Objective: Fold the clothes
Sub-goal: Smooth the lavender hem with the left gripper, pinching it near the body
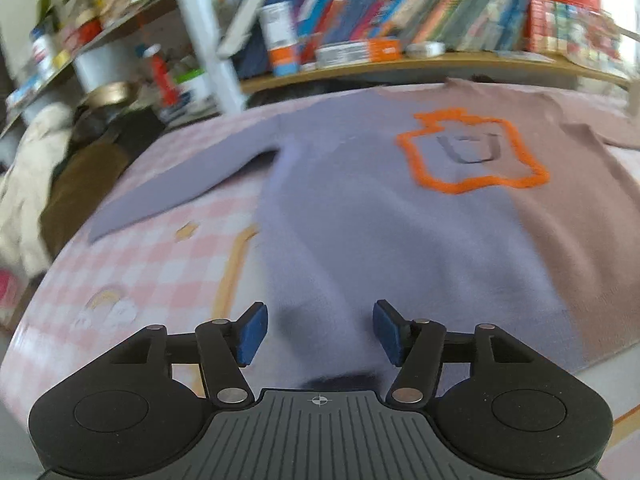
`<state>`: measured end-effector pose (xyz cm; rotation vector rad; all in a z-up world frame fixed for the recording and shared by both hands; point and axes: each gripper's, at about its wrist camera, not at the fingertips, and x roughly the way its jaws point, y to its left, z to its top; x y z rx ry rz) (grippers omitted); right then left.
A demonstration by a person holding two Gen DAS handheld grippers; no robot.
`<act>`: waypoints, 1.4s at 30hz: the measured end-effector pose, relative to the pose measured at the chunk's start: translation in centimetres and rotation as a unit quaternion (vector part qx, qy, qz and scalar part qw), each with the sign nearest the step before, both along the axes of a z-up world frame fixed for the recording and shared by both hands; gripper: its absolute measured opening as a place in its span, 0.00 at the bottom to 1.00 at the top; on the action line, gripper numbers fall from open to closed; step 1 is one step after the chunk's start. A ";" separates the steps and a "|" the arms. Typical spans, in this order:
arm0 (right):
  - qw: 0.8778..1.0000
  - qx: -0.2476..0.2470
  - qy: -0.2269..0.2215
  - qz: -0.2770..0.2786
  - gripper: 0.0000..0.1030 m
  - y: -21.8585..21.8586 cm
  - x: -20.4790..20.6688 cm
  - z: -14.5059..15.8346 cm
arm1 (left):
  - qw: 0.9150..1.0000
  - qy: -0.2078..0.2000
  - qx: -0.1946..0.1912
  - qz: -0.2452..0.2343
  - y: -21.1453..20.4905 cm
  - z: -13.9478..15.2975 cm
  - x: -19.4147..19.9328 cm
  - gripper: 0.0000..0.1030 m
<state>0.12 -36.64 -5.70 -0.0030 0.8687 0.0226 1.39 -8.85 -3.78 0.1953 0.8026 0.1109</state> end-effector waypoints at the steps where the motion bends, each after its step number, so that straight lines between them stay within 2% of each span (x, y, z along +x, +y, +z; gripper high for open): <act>1: 1.000 0.000 -0.001 0.000 0.38 0.0 0.0 0.0 | 1.000 0.000 0.000 0.010 0.7 0.0 -0.3 0.61; 6: 1.000 0.003 -0.003 -0.002 0.39 -0.1 -0.1 -0.1 | 0.999 0.002 0.002 0.050 3.0 0.5 -1.9 0.61; 15: 1.000 0.022 0.000 -0.016 0.43 -0.7 0.0 0.0 | 0.996 0.009 0.020 0.090 4.5 1.0 -3.9 0.61; 19: 0.999 0.037 0.001 -0.033 0.42 -1.3 -1.0 0.3 | 0.995 -0.021 -0.018 0.092 4.9 2.2 -4.1 0.61; 23: 0.998 0.044 0.011 -0.031 0.41 -1.6 -2.5 0.4 | 0.996 -0.026 -0.043 0.075 4.6 2.2 -3.6 0.61; 24: 0.998 0.045 0.014 -0.031 0.40 -1.6 -2.8 0.4 | 0.996 -0.022 -0.050 0.067 4.4 2.0 -3.4 0.58; 25: 0.998 0.046 0.016 -0.030 0.37 -1.6 -3.1 0.4 | 0.996 -0.018 -0.054 0.064 4.3 1.7 -3.2 0.49; 27: 0.998 0.050 0.019 -0.026 0.31 -1.5 -3.5 0.5 | 0.996 -0.007 -0.063 0.063 4.3 1.2 -2.7 0.41; 29: 0.998 0.059 0.022 -0.016 0.18 -1.3 -3.8 0.6 | 0.995 0.004 -0.082 0.064 4.6 0.7 -2.2 0.33; 31: 0.998 0.058 0.023 -0.006 0.10 -0.9 -3.8 0.6 | 0.993 0.012 -0.097 0.061 4.8 0.5 -1.7 0.18; 33: 0.998 0.055 0.023 0.003 0.07 -0.4 -3.8 0.7 | 0.993 0.016 -0.101 0.051 4.9 0.6 -1.2 0.04; 34: 0.998 0.055 0.022 0.007 0.07 -0.2 -3.6 0.7 | 0.993 0.018 -0.104 0.046 4.9 0.6 -0.9 0.03; 37: 0.998 0.054 0.018 0.018 0.06 0.5 -3.1 0.6 | 0.993 0.014 -0.094 0.076 5.8 0.6 -0.2 0.00; 42: 0.998 0.060 0.018 0.009 0.05 0.0 -3.6 0.8 | 0.994 0.026 -0.097 0.051 5.7 0.3 -0.5 0.00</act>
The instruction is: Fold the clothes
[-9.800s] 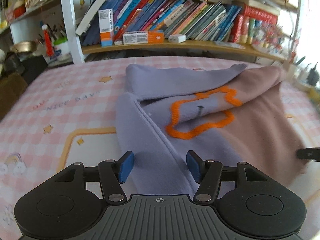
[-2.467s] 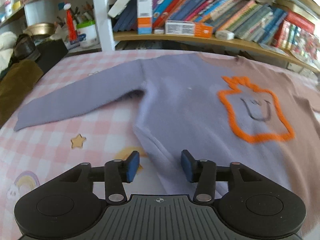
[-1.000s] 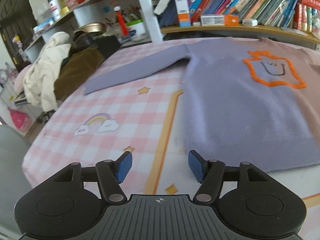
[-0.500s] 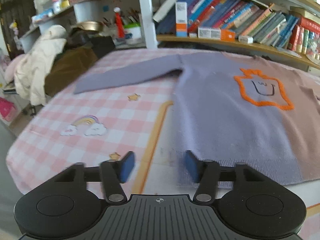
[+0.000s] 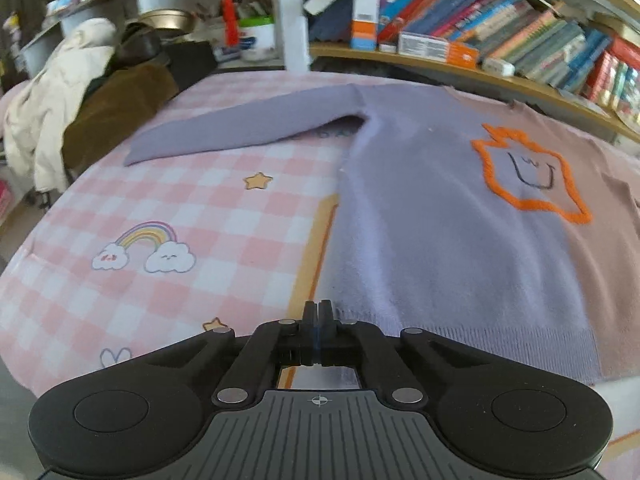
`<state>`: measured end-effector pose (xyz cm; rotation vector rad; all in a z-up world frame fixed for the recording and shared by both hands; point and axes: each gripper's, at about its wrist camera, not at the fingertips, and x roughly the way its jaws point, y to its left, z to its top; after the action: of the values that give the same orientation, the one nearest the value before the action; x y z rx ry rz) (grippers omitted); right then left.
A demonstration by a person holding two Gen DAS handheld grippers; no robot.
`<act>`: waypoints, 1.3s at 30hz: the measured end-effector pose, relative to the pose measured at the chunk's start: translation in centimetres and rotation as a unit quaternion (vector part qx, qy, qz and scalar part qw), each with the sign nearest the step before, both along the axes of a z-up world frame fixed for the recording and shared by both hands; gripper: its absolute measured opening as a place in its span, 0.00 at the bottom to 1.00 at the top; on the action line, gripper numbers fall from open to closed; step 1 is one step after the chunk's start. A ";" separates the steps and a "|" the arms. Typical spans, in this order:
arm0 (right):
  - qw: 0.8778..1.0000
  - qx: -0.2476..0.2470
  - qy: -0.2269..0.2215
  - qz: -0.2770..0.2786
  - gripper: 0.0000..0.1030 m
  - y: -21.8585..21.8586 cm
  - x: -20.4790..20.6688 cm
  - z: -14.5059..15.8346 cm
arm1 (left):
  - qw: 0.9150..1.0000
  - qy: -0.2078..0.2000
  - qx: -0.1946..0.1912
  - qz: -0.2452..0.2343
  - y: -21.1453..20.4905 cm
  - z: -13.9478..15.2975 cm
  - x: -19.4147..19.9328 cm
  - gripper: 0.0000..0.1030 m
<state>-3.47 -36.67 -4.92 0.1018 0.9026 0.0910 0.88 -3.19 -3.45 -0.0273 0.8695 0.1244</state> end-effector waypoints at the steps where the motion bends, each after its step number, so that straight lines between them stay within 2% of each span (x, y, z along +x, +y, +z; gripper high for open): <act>1: 1.000 0.004 0.002 -0.005 0.05 -0.3 -0.2 0.0 | 1.000 -0.001 0.000 0.001 0.0 -0.1 -0.1 0.00; 6: 1.000 0.001 0.003 -0.012 0.05 -0.1 -0.3 -0.1 | 1.000 -0.006 -0.003 0.004 0.1 0.0 -0.3 0.00; 10: 1.000 -0.002 0.002 -0.023 0.06 0.1 -0.5 0.0 | 0.999 -0.035 -0.005 0.012 0.6 1.2 -1.1 0.02; 12: 0.999 0.000 0.002 -0.038 0.15 0.0 -0.7 0.1 | 0.999 -0.053 -0.009 0.009 0.5 2.0 -1.5 0.04; 13: 0.999 -0.002 0.003 -0.048 0.30 0.0 -0.9 0.1 | 0.998 -0.060 -0.011 0.000 0.3 2.4 -1.7 0.06; 15: 0.998 -0.006 0.000 -0.063 0.41 0.0 -1.4 0.4 | 0.997 -0.070 -0.014 -0.014 -0.3 2.9 -2.1 0.09; 16: 0.998 -0.009 -0.001 -0.069 0.44 0.0 -1.6 0.5 | 0.997 -0.074 -0.015 -0.022 -0.6 3.2 -2.2 0.15; 17: 0.997 -0.014 -0.002 -0.076 0.53 0.1 -1.8 0.6 | 0.996 -0.079 -0.016 -0.029 -0.9 3.4 -2.4 0.19; 19: 0.995 -0.027 -0.005 -0.094 0.66 0.4 -2.1 0.9 | 0.996 -0.079 -0.015 -0.044 -1.5 3.5 -2.6 0.47; 21: 0.993 -0.039 -0.010 -0.114 0.74 0.8 -2.4 1.2 | 0.995 -0.079 -0.007 -0.066 -1.9 3.4 -2.6 0.66; 23: 0.990 -0.047 -0.016 -0.132 0.83 1.6 -2.7 1.5 | 0.992 -0.082 0.001 -0.092 -2.1 3.4 -2.4 0.71; 29: 0.982 -0.073 -0.031 -0.169 0.90 6.1 -4.0 2.0 | 0.986 -0.065 -0.022 -0.154 -1.4 3.3 -2.8 0.79; 31: 0.981 -0.079 -0.036 -0.175 0.91 7.7 -4.5 2.2 | 0.980 -0.057 -0.027 -0.187 -1.3 3.0 -3.3 0.80; 34: 0.978 -0.088 -0.040 -0.187 0.92 10.1 -5.3 2.2 | 0.971 -0.056 -0.014 -0.233 -0.6 2.9 -3.8 0.80; 39: 0.972 -0.095 -0.041 -0.209 0.92 13.8 -7.2 1.7 | 0.968 -0.063 -0.015 -0.242 2.4 2.7 -3.9 0.83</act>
<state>-10.65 -22.86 -3.19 0.1082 0.7868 -0.3812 -3.05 -0.80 -0.70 0.1479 0.7288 -0.3462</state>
